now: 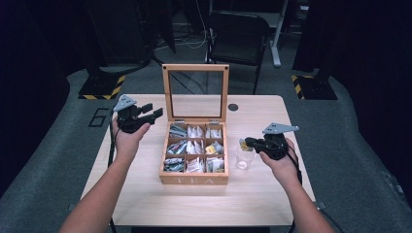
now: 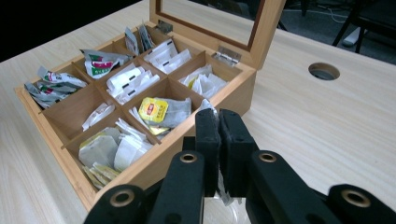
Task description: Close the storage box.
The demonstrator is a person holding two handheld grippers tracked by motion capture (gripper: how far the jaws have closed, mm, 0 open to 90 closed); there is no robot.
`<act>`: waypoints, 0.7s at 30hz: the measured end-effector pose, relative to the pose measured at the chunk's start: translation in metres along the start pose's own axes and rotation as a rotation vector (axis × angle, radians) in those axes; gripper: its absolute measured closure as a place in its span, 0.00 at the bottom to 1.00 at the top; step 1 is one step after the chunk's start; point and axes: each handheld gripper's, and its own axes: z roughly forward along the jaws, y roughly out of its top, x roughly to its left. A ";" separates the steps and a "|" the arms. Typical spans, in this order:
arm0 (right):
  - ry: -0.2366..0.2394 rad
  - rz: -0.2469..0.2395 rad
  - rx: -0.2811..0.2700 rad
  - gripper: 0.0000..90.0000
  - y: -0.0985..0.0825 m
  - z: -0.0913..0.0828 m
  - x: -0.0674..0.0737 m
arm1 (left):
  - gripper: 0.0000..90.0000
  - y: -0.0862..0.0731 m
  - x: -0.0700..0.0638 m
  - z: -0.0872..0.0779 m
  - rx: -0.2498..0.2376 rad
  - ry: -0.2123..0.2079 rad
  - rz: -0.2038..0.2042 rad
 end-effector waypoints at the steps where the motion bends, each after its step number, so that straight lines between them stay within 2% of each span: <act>1: 0.000 -0.001 -0.001 0.96 -0.002 0.000 -0.001 | 0.50 0.000 0.000 0.000 0.001 0.000 0.000; 21: -0.018 0.003 0.045 0.96 -0.026 0.014 0.002 | 0.50 -0.001 -0.001 0.002 0.007 0.000 0.000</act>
